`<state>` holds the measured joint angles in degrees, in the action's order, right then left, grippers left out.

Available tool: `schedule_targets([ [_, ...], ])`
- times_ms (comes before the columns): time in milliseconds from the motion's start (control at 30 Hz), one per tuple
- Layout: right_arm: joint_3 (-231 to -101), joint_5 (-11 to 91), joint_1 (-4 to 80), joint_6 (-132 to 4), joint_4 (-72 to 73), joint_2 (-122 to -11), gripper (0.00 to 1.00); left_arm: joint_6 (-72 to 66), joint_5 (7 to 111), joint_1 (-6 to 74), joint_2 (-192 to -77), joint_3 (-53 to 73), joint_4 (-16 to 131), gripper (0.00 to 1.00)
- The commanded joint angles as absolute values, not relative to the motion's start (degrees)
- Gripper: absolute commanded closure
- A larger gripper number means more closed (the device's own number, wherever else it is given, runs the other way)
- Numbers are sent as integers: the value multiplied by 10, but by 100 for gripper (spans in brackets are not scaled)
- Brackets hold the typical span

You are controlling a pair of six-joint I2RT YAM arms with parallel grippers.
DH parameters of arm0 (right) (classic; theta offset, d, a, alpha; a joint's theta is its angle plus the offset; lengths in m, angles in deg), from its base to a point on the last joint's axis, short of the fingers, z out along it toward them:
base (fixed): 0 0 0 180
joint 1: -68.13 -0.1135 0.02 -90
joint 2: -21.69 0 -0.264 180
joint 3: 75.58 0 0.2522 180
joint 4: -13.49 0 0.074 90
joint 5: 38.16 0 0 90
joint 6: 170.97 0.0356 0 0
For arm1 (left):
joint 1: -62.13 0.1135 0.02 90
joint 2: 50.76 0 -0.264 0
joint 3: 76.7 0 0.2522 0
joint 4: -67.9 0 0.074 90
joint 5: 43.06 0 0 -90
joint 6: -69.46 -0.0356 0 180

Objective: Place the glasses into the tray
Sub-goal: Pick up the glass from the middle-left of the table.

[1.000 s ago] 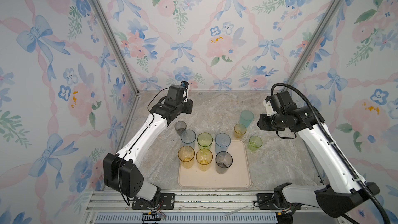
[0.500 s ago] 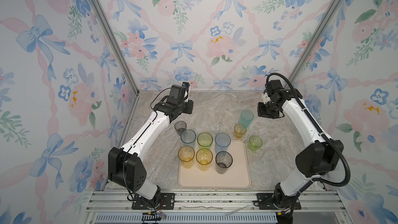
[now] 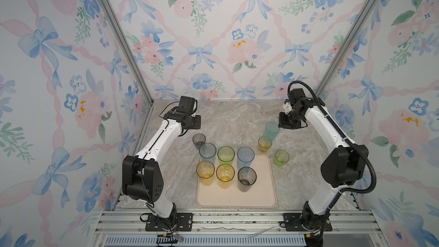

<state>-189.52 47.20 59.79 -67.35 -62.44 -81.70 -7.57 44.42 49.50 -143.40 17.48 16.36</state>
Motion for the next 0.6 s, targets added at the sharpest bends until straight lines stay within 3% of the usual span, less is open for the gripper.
schedule_targets([
  [0,-1901,457,598,-683,-619,-808,70,-67,453,500,-1450,160,128,65],
  [567,-1887,449,599,-698,-616,-790,70,-57,500,516,-1481,111,123,70],
])
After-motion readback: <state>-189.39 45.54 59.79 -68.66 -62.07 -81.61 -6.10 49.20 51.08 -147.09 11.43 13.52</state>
